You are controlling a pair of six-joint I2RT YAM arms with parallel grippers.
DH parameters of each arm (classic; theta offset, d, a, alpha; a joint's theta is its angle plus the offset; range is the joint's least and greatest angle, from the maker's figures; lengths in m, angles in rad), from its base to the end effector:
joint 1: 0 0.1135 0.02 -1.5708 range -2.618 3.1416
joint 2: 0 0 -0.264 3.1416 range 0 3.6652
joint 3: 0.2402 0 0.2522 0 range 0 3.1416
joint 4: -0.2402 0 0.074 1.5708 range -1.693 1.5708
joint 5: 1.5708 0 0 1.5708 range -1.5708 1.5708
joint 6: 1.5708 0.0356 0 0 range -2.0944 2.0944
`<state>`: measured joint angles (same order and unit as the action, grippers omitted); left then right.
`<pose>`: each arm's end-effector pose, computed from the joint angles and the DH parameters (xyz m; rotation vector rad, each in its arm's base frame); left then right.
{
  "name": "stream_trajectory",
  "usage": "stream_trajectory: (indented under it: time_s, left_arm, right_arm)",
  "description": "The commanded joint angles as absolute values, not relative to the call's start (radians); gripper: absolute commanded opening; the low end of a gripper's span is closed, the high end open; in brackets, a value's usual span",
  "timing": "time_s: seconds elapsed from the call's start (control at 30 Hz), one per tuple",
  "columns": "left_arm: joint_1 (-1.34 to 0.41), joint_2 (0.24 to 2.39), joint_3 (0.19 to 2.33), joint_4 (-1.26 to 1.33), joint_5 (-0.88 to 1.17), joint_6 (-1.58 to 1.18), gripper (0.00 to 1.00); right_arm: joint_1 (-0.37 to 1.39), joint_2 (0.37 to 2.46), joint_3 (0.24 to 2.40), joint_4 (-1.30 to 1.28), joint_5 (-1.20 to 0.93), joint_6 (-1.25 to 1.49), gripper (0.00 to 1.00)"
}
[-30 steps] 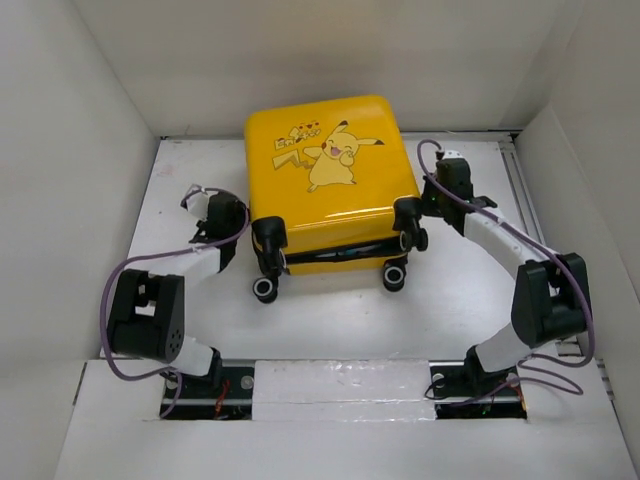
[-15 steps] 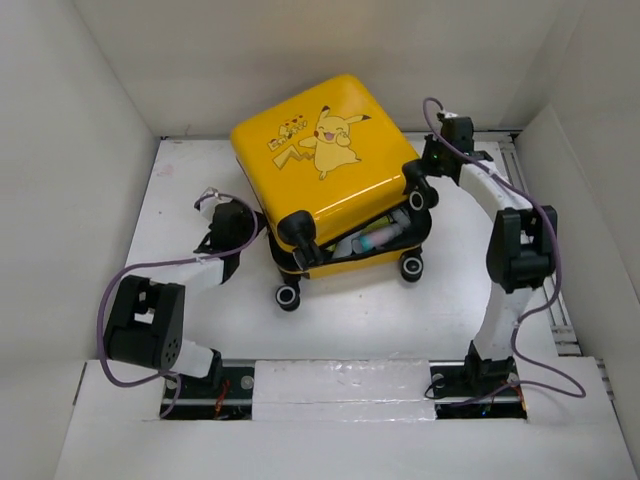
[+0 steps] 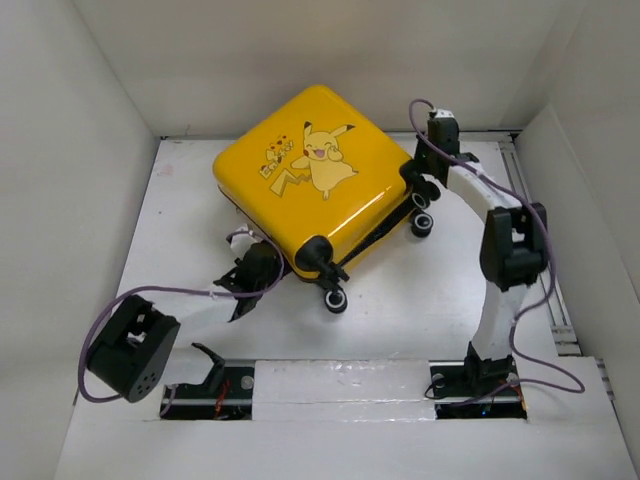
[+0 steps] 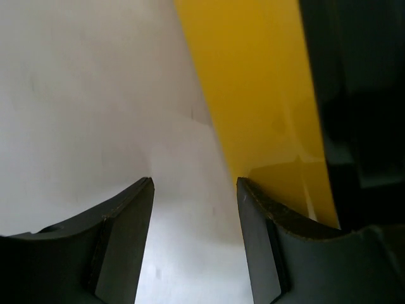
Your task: Pack the luggage
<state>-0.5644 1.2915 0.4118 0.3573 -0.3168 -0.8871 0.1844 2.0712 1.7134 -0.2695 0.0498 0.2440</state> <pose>0.2113 -0.1206 0.1630 -0.5298 2.0454 -0.5559 0.4779 0.0873 0.2512 0.0936 2.2013 0.1853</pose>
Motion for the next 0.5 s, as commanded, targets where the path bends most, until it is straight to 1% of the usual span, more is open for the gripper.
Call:
stream_trajectory:
  time_s: [0.0, 0.03, 0.07, 0.1, 0.13, 0.17, 0.23, 0.27, 0.3, 0.33, 0.43, 0.47]
  left_arm:
    - [-0.69, 1.174, 0.404, 0.494, -0.124, -0.919, 0.52]
    - [-0.705, 1.149, 0.403, 0.465, -0.142, -0.929, 0.52]
    - [-0.722, 1.123, 0.403, 0.441, -0.164, -0.93, 0.52]
    - [-0.738, 1.096, 0.394, 0.413, -0.228, -0.93, 0.52]
    - [-0.747, 1.036, 0.394, 0.384, -0.256, -0.93, 0.52]
    - [-0.747, 1.004, 0.394, 0.336, -0.277, -0.93, 0.52]
    - [-0.747, 0.919, 0.419, 0.302, -0.356, -0.892, 0.54]
    - [-0.747, 0.901, 0.432, 0.275, -0.371, -0.882, 0.55]
    - [-0.747, 0.887, 0.451, 0.262, -0.38, -0.873, 0.55]
    - [-0.747, 0.876, 0.489, 0.241, -0.391, -0.864, 0.55]
    - [-0.747, 0.824, 0.515, 0.167, -0.457, -0.864, 0.55]
    - [-0.747, 0.769, 0.515, 0.152, -0.477, -0.864, 0.55]
  right_arm:
    - [0.301, 1.768, 1.474, -0.16, -0.088, 0.389, 0.16]
    - [0.275, 1.694, 1.447, -0.15, -0.078, 0.39, 0.4]
    - [0.249, 1.677, 1.447, -0.188, -0.078, 0.377, 0.5]
    - [0.195, 1.677, 1.475, -0.227, -0.078, 0.365, 0.56]
    - [0.171, 1.666, 1.498, -0.263, -0.078, 0.353, 0.59]
    - [0.147, 1.666, 1.517, -0.296, -0.06, 0.353, 0.66]
    - [0.08, 1.634, 1.531, -0.336, -0.06, 0.344, 0.68]
    - [0.06, 1.588, 1.516, -0.336, -0.06, 0.353, 0.72]
    - [0.04, 1.56, 1.496, -0.292, -0.072, 0.373, 0.74]
    - [0.01, 1.533, 1.453, -0.276, -0.106, 0.382, 0.74]
    - [0.0, 1.415, 1.381, -0.239, -0.115, 0.391, 0.75]
    - [0.009, 1.382, 1.315, -0.239, -0.115, 0.391, 0.74]
